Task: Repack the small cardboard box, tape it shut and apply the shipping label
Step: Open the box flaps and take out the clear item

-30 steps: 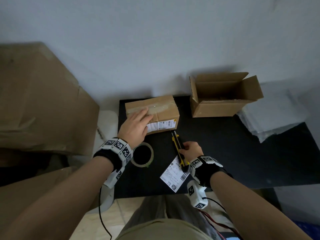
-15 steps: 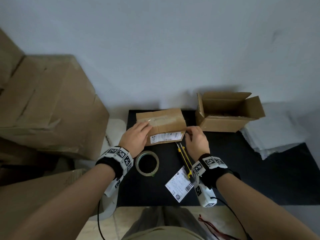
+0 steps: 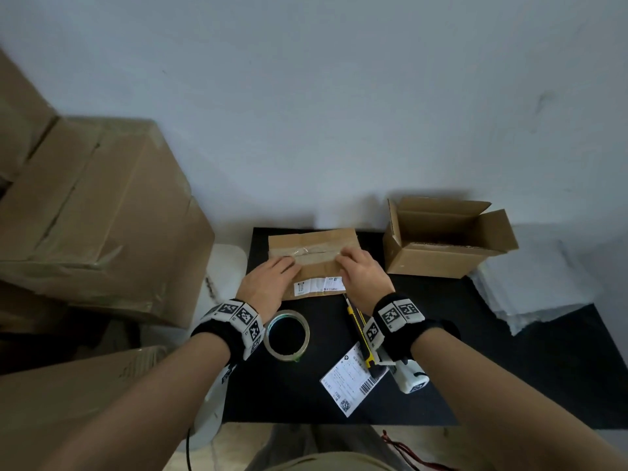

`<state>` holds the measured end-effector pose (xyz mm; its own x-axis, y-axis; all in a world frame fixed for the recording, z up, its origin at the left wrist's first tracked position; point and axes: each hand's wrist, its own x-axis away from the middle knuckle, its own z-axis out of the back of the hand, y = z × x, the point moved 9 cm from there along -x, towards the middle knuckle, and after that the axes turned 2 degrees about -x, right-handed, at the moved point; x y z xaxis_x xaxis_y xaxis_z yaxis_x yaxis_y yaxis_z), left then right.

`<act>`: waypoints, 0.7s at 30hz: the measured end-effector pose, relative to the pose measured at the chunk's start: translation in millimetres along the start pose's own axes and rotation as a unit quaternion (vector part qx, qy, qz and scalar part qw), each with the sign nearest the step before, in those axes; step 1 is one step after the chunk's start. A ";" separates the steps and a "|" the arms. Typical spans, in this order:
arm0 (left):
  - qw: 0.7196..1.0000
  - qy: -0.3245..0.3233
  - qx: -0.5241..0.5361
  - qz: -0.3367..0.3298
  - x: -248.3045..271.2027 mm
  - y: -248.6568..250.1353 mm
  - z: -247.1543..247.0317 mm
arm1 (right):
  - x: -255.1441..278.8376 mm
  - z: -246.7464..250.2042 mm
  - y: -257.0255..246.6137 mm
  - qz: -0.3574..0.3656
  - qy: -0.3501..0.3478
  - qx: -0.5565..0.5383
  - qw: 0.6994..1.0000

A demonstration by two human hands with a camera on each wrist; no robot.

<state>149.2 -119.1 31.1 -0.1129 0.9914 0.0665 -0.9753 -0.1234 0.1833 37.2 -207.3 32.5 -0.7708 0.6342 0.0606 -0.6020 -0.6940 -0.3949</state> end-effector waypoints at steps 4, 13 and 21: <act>0.999 -0.028 -0.028 -0.013 -0.2 1.7 -3.4 | -0.3 -1.9 3.7 0.011 -0.021 0.034 0.999; 0.997 -0.057 -0.054 -0.014 -4.7 -0.1 -1.0 | -17.3 4.5 4.7 0.010 -0.048 0.050 0.998; 0.998 -0.055 -0.015 -0.021 -4.1 -4.5 -2.4 | -40.6 12.6 28.2 -0.074 -0.055 0.006 0.996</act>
<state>153.6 -122.5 27.7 -0.0528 0.9847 0.1664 -0.9841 -0.0796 0.1587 48.9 -256.9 30.4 -0.6918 0.6883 0.2182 -0.7123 -0.6010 -0.3625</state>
